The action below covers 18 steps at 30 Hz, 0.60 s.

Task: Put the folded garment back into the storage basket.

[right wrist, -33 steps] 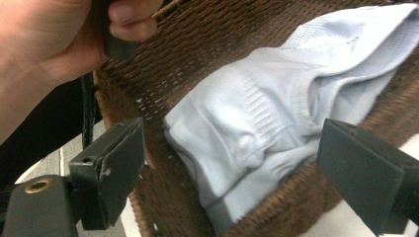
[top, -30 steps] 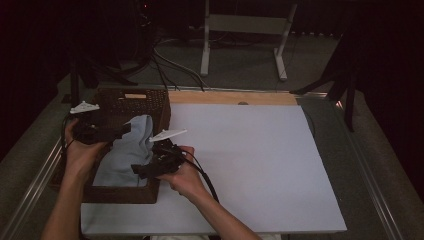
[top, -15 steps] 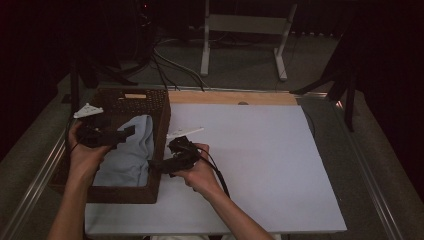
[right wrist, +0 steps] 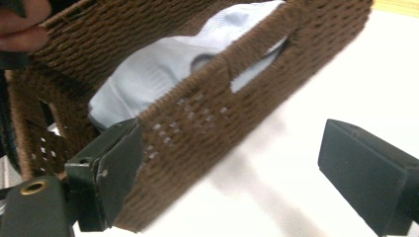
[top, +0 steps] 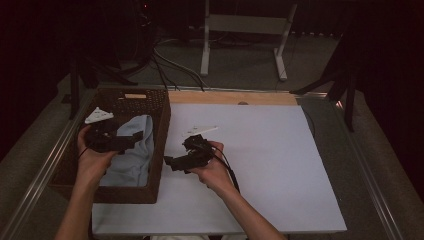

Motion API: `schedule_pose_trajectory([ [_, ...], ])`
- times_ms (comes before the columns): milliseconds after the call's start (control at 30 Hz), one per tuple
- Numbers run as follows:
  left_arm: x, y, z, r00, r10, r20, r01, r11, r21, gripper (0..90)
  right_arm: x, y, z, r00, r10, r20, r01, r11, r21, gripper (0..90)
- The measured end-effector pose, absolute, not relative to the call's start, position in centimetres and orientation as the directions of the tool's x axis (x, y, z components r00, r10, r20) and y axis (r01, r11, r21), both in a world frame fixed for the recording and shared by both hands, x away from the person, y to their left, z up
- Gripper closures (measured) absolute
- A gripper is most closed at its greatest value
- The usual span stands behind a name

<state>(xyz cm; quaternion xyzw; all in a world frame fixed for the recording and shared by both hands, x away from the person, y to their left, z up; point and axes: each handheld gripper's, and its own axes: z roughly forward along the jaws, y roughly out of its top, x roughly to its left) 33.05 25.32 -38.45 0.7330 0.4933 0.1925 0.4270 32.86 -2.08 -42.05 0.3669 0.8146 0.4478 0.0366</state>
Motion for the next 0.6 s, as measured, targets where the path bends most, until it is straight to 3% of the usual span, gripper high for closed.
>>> schedule_pose_trajectory([
  [600,30.8,24.4,-39.4,0.463,0.876,-0.137,0.539,-0.156,0.828,4.3,33.2,-7.5,-42.5,-0.69,0.68,0.247,0.555,0.279,0.784,10.5],
])
